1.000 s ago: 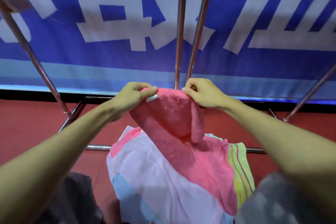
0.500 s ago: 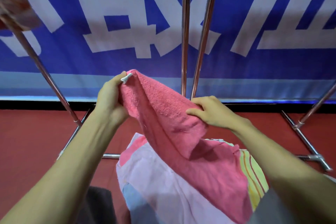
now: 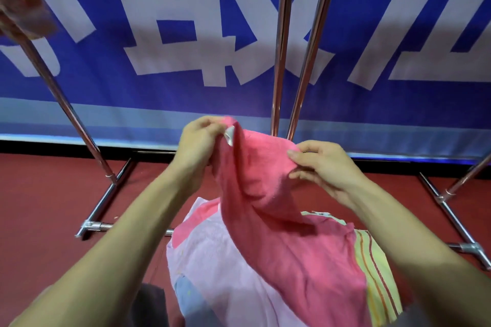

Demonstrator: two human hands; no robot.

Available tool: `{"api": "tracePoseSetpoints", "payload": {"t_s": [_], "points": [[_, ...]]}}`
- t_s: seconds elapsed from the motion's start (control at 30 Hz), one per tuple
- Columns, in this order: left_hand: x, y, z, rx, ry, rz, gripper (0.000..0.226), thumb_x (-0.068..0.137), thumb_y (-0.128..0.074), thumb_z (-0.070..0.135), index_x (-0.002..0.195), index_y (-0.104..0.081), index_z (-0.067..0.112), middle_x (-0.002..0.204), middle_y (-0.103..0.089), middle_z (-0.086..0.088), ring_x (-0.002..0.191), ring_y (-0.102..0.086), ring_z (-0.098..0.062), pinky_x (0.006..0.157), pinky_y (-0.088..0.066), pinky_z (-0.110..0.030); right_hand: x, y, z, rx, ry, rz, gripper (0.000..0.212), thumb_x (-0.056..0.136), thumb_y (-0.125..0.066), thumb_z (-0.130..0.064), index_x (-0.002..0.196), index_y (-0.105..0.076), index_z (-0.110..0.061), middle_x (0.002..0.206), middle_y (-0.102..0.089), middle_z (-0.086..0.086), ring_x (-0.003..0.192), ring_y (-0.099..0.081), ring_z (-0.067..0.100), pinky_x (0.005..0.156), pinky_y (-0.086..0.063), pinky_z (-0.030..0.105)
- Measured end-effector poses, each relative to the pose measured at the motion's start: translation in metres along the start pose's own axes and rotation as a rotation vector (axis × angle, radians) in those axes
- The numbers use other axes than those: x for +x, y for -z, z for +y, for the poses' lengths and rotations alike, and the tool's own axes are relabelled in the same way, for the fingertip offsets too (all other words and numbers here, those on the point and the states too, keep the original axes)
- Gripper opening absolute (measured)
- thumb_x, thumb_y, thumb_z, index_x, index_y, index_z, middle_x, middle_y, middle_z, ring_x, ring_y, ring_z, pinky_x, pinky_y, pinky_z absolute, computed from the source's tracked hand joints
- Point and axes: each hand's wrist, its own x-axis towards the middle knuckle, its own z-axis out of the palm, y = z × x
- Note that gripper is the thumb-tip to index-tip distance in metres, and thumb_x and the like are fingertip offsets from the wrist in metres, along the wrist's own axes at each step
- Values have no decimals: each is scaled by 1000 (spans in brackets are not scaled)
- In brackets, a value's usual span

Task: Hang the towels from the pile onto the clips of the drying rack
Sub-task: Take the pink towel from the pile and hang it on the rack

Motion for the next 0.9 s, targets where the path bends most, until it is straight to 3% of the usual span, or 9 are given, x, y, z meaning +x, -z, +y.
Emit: {"api": "tracePoseSetpoints", "payload": {"t_s": [0.07, 0.13, 0.23, 0.37, 0.47, 0.63, 0.73, 0.8, 0.9], "points": [[-10, -10, -16, 272, -22, -129, 21, 87, -57, 4, 70, -61, 16, 59, -55, 0, 41, -45, -2, 39, -31, -12, -4, -3, -6, 96, -33, 17, 11, 89, -62, -6, 79, -65, -3, 65, -62, 5, 54, -60, 10, 56, -54, 19], [-19, -15, -29, 349, 49, -221, 22, 88, -55, 2, 69, -58, 12, 60, -51, -5, 38, -41, -4, 37, -31, -13, -9, -6, -8, 37, 0, 48, 12, 91, -59, -6, 83, -67, -3, 70, -63, 6, 60, -61, 9, 60, -56, 18], [-27, -18, -31, 275, 90, -224, 18, 90, -53, 2, 75, -59, 8, 62, -55, -7, 40, -46, -8, 40, -38, -14, -19, -11, -9, -183, 118, 54, 13, 91, -59, -3, 82, -67, -8, 69, -65, 5, 55, -60, 2, 61, -55, 17], [-30, -22, -28, 215, 108, -221, 20, 90, -54, 3, 73, -61, 10, 58, -60, -4, 43, -53, -11, 43, -43, -16, -25, -14, -5, -527, 241, 65, 10, 87, -67, -13, 78, -69, -11, 62, -62, 10, 58, -57, 12, 69, -56, 37], [-32, -23, -28, 127, 149, -222, 9, 91, -54, 4, 87, -62, 4, 67, -59, -11, 48, -55, -15, 45, -47, -19, -31, -18, -2, -765, 319, 48, 16, 83, -67, -16, 69, -68, -23, 57, -62, -4, 57, -53, 4, 68, -50, 27], [-30, -22, -31, 8, 198, -243, 19, 93, -49, -3, 103, -61, -14, 77, -61, -21, 48, -62, -14, 48, -54, -21, -39, -25, 0, -851, 390, -30, 11, 85, -66, -17, 80, -75, -20, 63, -67, -8, 58, -57, 1, 60, -42, 12], [-32, -23, -32, -7, 202, -252, 19, 93, -50, -4, 103, -61, -17, 81, -63, -23, 53, -65, -15, 53, -56, -20, -40, -26, 0, -886, 419, -15, 14, 86, -66, -24, 76, -75, -17, 61, -67, -3, 62, -59, 10, 58, -39, 15], [-34, -25, -32, -7, 191, -245, 13, 92, -50, -6, 95, -62, -13, 77, -63, -20, 51, -65, -14, 52, -55, -20, -41, -27, 0, -865, 393, -21, 24, 81, -71, -37, 72, -74, -16, 56, -63, -1, 55, -52, 14, 54, -38, 14], [-35, -26, -33, 5, 189, -243, 11, 92, -52, -6, 87, -61, -6, 79, -62, -22, 53, -65, -17, 52, -56, -20, -41, -28, 1, -849, 337, -51, 19, 71, -81, -36, 79, -76, -19, 62, -70, -6, 56, -62, 7, 58, -49, 19]]}}
